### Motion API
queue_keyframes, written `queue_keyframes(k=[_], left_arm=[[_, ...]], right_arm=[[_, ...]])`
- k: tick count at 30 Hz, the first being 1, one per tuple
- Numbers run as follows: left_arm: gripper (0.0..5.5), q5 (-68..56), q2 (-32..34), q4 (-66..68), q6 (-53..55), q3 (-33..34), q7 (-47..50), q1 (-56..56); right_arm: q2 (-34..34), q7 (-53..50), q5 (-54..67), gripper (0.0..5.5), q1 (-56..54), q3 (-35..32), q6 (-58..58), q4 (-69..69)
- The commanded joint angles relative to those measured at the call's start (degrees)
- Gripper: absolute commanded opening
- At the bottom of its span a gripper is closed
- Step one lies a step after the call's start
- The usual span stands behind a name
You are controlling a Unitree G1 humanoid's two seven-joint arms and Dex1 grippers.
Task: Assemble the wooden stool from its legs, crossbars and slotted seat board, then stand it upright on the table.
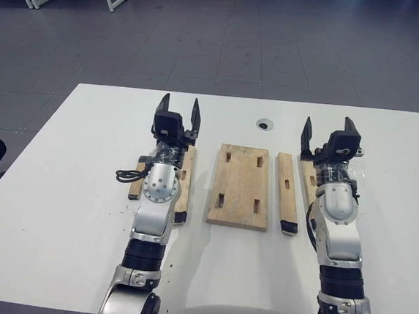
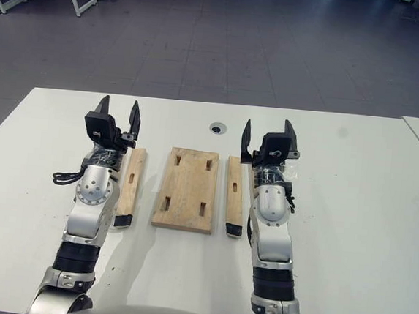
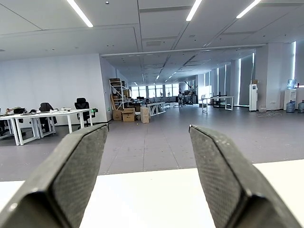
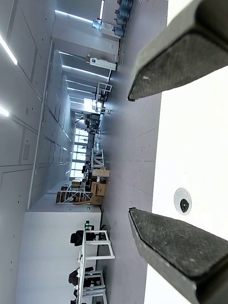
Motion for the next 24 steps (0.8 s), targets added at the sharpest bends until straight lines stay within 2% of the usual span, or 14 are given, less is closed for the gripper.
queue_keyframes(k=[1,10,15,19,24], left_arm=[[3.17,1.6,0.8,-0.3,-1.1,1.2,1.1,-0.3],[3.17,2.1,0.4,-3.6,0.4,1.8,1.0,2.4],[3.17,2.1,1.1,-9.2,4.0,1.8,-0.3,7.4],[3.17,2.1,1.7,-11.0,6.0,2.8,-0.6,8.8],[3.17,2.1,2.0,-11.8,6.7,2.7,-1.1,10.0]], right_arm=[[-0.6,1.2,0.3,4.15,-0.2,-0.1,0.2,0.2],[1.0,1.4,1.3,4.15,4.2,-0.3,3.3,-4.7],[0.7,1.8,4.2,4.15,9.1,-3.8,15.3,-11.6],[-2.6,5.2,9.2,4.15,14.1,-9.7,26.4,-14.5],[-5.7,8.3,10.1,4.15,19.7,-10.8,30.0,-14.7]])
